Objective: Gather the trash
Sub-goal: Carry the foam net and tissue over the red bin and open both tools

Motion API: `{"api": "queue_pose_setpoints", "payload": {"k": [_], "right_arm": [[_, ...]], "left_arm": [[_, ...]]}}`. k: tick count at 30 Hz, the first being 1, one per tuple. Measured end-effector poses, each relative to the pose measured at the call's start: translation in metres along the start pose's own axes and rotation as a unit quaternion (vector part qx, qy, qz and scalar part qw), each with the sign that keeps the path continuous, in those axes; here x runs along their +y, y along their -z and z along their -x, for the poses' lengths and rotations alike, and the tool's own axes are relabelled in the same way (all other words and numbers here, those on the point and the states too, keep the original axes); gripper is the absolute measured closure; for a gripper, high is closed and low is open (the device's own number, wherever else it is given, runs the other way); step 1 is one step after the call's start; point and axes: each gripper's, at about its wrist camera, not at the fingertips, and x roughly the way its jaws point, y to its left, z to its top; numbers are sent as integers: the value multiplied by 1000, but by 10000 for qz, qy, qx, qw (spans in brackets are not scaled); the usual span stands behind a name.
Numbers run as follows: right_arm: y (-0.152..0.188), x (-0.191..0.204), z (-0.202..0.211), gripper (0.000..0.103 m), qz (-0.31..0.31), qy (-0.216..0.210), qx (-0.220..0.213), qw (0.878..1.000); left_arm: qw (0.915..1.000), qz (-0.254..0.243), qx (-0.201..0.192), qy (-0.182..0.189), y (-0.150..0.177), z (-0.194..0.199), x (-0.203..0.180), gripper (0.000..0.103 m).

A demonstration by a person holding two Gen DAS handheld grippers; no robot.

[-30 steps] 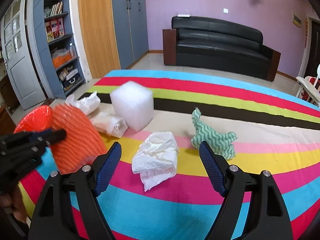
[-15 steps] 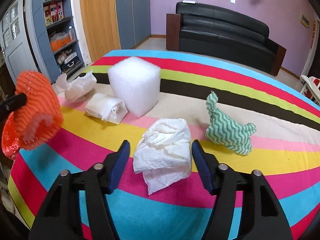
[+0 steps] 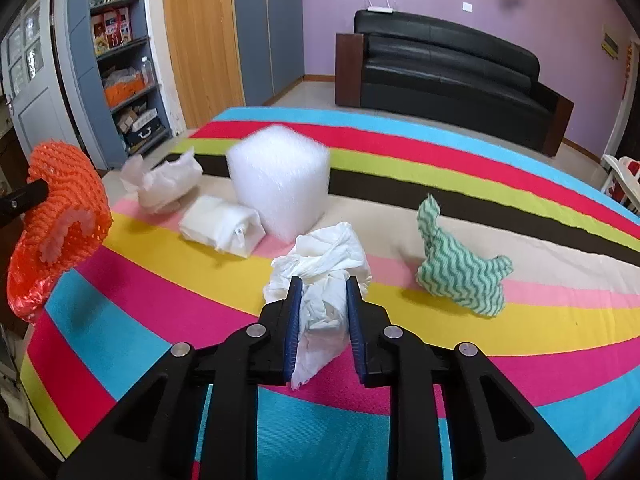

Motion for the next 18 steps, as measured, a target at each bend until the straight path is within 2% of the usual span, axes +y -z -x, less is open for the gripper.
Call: {"api": "queue_pose_setpoints", "payload": {"k": [11, 18], "right_arm": [[-13, 18, 28, 80, 17, -229, -421, 9988], [-29, 43, 41, 80, 129, -376, -673, 9969]], "left_arm": [[9997, 166, -136, -124, -6, 11, 23, 87], [9989, 222, -243, -329, -8, 21, 41, 87]]}}
